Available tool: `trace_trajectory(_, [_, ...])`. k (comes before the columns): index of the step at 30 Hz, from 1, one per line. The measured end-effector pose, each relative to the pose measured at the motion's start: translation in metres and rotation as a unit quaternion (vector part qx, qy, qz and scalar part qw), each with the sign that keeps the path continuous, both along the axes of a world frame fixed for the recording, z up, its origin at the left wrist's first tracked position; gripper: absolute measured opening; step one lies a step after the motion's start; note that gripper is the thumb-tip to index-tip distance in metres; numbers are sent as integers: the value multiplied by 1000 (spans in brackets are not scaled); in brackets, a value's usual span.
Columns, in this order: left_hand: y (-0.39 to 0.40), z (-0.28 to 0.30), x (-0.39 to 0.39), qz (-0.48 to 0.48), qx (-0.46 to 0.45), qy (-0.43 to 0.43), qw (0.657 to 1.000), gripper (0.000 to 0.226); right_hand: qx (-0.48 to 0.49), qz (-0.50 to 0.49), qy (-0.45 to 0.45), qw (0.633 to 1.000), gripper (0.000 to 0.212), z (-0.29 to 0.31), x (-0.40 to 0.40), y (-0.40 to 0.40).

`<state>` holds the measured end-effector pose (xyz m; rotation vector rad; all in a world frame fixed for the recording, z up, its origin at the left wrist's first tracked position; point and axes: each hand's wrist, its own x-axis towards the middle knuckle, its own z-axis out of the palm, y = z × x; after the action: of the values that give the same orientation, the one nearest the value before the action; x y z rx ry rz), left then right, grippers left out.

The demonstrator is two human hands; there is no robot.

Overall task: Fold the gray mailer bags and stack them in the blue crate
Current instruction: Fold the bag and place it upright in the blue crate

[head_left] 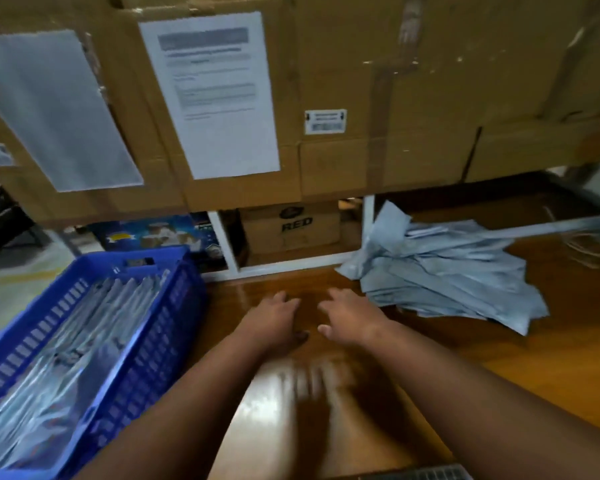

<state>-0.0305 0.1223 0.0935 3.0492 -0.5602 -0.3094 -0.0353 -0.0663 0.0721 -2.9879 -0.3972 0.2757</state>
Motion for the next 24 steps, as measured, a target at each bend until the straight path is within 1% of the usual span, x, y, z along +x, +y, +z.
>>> trace_trajectory(3, [-49, -16, 2, -12, -4, 32, 999, 79, -8, -25, 19, 999, 61, -20, -8, -48])
trace_trajectory(9, [-112, -34, 11, 29, -42, 67, 996, 78, 15, -65, 35, 997, 60, -38, -9, -113])
trace_trajectory(15, [-141, -38, 57, 58, -106, 80, 989, 58, 44, -73, 9, 996, 47, -34, 30, -132])
trace_trajectory(17, [-147, -41, 85, 61, -129, 95, 985, 41, 49, -82, 8, 995, 44, -30, 51, -131])
trace_trajectory(18, [-150, -43, 100, 54, -127, 99, 986, 33, 58, -88, 8, 994, 44, -29, 63, -130])
trace_trajectory(20, [-156, -50, 130, 47, -114, 87, 989, 27, 67, -101, 15, 993, 43, -28, 86, -128])
trace_trajectory(21, [-158, -54, 144, 56, -126, 75, 988, 27, 69, -107, 19, 992, 42, -29, 96, -127])
trace_trajectory(24, [-159, -71, 184, 73, -188, 65, 977, 49, 90, -119, 15, 989, 42, -38, 119, -122])
